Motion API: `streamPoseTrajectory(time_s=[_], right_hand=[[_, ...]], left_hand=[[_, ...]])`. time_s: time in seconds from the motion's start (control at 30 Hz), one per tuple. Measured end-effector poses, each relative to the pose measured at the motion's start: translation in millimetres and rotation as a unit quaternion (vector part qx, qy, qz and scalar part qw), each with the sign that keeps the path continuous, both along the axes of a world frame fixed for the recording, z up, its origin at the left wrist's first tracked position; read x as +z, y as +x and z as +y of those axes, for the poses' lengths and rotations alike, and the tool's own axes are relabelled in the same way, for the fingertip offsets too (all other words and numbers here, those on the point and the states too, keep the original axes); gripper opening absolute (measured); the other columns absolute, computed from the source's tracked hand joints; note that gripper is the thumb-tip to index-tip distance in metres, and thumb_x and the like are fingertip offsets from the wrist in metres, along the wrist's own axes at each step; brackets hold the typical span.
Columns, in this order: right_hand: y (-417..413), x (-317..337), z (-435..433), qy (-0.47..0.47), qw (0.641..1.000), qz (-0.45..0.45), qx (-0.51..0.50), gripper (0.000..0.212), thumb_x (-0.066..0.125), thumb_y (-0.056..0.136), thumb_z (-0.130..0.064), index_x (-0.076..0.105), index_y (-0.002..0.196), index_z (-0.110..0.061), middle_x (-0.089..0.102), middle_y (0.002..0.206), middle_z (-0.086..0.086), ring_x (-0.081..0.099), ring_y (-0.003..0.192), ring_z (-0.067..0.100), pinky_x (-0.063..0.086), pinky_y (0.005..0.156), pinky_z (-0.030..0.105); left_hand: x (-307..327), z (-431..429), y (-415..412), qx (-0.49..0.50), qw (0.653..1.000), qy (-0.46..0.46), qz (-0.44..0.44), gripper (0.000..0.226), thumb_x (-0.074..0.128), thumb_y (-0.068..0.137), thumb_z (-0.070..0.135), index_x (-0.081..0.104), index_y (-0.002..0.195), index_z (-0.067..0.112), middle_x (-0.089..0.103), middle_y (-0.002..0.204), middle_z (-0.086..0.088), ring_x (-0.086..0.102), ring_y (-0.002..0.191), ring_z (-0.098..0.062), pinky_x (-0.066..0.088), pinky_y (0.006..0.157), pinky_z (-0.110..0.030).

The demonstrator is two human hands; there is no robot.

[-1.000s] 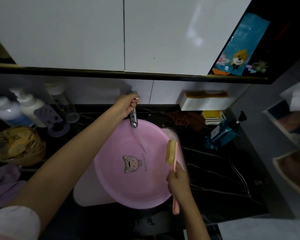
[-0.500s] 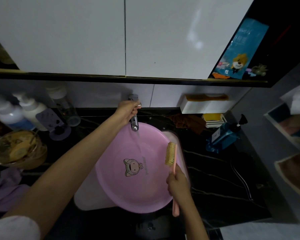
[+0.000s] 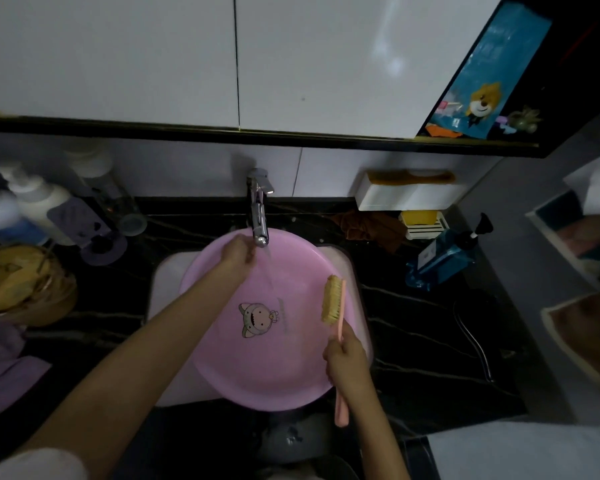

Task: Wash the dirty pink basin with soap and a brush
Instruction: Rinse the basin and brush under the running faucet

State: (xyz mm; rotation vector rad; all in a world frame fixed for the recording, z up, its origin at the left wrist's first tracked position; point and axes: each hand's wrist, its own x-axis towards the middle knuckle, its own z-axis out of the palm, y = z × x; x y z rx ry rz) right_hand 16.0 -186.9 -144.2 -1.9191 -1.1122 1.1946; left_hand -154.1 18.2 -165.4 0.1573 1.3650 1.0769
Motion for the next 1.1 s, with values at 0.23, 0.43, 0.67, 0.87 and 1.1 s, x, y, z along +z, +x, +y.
streamPoseTrajectory(time_s=[0.23,0.43,0.67,0.87,1.1], right_hand=[[17,-7,-13,0.001,0.999,0.004,-0.033,0.042,0.039,0.090,-0.001,0.052,0.120,-0.027,0.060,0.085,-0.010,0.055,0.066,0.001,0.040,0.059,0.013],[25,-5,-18,-0.004,0.998,0.038,-0.060,0.037,0.042,0.093,-0.004,0.055,0.097,-0.039,0.066,0.081,-0.007,0.059,0.061,-0.005,0.043,0.056,0.009],[30,-13,-17,0.001,0.997,0.058,-0.049,0.028,0.044,0.096,-0.011,0.062,0.109,-0.028,0.068,0.081,-0.004,0.060,0.061,-0.004,0.045,0.055,0.011],[35,-14,-16,-0.014,1.000,0.019,0.002,0.045,0.044,0.100,-0.022,0.037,0.144,-0.026,0.049,0.124,-0.022,0.050,0.095,-0.014,0.034,0.077,-0.006],[49,-14,-11,-0.031,0.998,0.007,0.052,0.048,0.043,0.100,-0.028,0.031,0.146,-0.027,0.046,0.142,-0.003,0.044,0.116,0.001,0.035,0.099,0.019]], left_hand=[[-30,-8,54,-0.107,0.992,0.018,-0.071,0.036,0.049,0.097,0.027,0.043,0.063,0.015,0.045,0.037,0.007,0.039,0.032,-0.005,0.031,0.034,-0.013],[-40,-13,57,-0.134,0.991,0.014,0.006,0.042,0.045,0.097,0.025,0.037,0.056,0.020,0.037,0.042,0.006,0.031,0.033,-0.007,0.022,0.033,-0.014],[-45,-14,43,-0.207,0.974,0.069,0.055,0.016,0.055,0.094,0.012,0.064,0.081,0.011,0.062,0.069,0.000,0.058,0.058,-0.009,0.052,0.060,-0.023],[-36,-21,50,-0.141,0.988,0.011,0.065,0.039,0.046,0.097,0.030,0.046,0.060,0.019,0.042,0.052,0.004,0.036,0.036,-0.007,0.029,0.037,-0.019],[-28,-27,49,-0.191,0.977,0.032,0.093,0.031,0.034,0.099,0.007,0.055,0.077,0.012,0.048,0.069,-0.003,0.042,0.058,-0.012,0.038,0.052,-0.021]])
